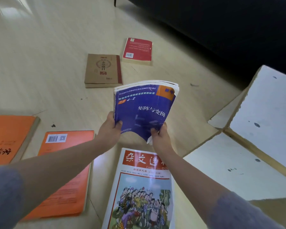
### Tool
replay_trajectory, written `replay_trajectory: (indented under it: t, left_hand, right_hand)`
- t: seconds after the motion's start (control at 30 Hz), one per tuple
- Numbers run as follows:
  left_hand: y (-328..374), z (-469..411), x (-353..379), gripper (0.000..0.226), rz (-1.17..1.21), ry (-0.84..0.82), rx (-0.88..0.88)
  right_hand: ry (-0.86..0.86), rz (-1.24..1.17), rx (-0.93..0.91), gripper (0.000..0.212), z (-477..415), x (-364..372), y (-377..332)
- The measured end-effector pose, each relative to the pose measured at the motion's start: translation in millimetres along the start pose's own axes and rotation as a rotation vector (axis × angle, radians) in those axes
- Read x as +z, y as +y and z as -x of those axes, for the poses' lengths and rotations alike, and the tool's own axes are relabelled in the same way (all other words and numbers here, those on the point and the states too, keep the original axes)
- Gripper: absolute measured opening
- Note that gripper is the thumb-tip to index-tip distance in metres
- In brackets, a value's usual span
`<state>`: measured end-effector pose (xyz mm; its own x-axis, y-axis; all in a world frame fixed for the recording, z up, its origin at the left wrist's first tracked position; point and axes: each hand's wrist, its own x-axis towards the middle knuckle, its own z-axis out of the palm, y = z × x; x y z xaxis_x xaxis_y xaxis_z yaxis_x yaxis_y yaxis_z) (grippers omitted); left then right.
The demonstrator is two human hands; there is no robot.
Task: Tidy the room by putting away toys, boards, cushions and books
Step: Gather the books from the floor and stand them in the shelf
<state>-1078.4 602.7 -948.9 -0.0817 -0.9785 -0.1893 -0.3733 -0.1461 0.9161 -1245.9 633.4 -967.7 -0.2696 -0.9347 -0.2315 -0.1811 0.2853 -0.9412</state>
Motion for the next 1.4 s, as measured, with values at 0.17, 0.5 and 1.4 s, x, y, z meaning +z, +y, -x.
replay_trajectory:
  t: [0.17,0.5,1.4]
  left_hand:
    - [12,9,0,0.022,0.019,0.069,0.024]
    - [26,52,-36,0.016,0.001,-0.052,-0.137]
    - [-48,157,-3,0.014,-0.457,-0.464,-0.318]
  right_hand:
    - [0.09,0.007,0.006,0.015,14,-9,-6]
    - [0.018,-0.219,0.02,0.022,84,-12,-21]
    - [-0.159,0.581,0.295,0.038,210,-38,69]
